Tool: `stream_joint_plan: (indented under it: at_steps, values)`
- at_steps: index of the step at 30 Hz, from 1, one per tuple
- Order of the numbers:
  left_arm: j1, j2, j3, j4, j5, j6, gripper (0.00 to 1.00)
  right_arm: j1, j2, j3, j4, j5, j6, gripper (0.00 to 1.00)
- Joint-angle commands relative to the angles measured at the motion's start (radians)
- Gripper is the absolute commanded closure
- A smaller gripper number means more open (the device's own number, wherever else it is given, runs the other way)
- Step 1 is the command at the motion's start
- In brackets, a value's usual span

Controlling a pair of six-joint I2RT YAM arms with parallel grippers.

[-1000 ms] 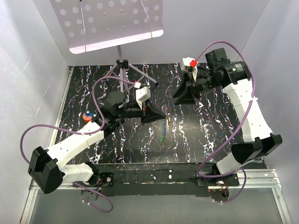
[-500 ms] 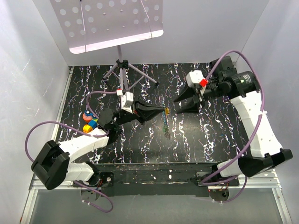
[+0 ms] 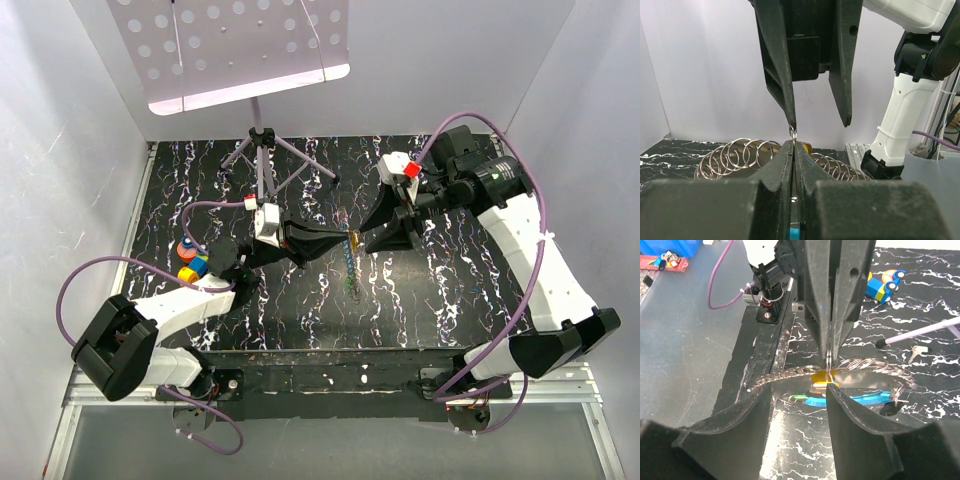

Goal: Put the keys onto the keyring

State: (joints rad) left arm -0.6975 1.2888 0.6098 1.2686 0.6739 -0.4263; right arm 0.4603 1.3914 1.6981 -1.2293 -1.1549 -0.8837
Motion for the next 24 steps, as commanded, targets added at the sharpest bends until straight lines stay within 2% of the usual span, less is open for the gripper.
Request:
stream_joint_plan:
  at_steps: [1,13,24]
  values:
    - [0.006,-0.003,-0.007,0.057,0.007,0.023,1.0,0.001,0.012,0.095,0.016,-0.043,0.055,0.44]
    - [0.006,0.004,-0.001,0.068,0.023,0.009,1.0,0.005,0.012,0.029,0.146,0.03,0.18,0.44]
    - [0.004,0.003,-0.002,0.077,0.016,-0.002,1.0,0.023,0.014,0.011,0.149,0.06,0.184,0.44]
